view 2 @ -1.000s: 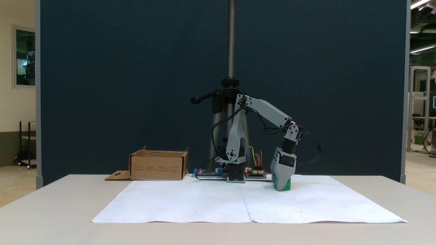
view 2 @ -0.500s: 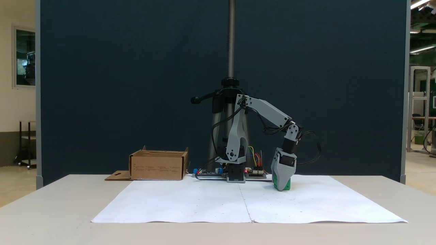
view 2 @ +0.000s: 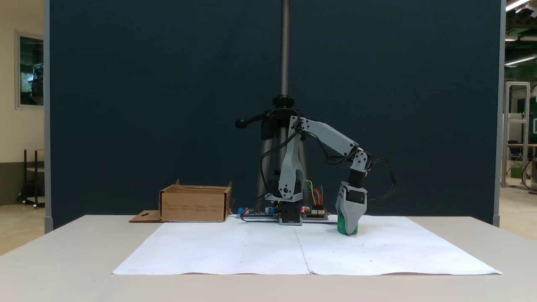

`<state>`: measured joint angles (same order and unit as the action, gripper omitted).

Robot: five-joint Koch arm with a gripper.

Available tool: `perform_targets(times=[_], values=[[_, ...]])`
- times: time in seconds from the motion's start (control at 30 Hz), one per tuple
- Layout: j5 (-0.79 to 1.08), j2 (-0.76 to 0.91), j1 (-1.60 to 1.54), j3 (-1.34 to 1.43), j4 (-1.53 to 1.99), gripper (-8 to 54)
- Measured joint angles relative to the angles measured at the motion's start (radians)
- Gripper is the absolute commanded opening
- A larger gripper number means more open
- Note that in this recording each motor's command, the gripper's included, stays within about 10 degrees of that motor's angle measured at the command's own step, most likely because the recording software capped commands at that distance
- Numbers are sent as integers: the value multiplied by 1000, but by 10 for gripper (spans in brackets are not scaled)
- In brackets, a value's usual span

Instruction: Grasp a green dice and put it in the bin.

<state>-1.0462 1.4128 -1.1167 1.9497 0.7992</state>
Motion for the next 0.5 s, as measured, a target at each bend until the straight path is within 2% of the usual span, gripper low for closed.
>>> perform_targets(times=[0.1,0.17,0.2,0.5], values=[[0,0,0,0,-15,366],[0,0,0,0,-23,306],[0,0,0,0,-23,296],[0,0,0,0,-26,296]])
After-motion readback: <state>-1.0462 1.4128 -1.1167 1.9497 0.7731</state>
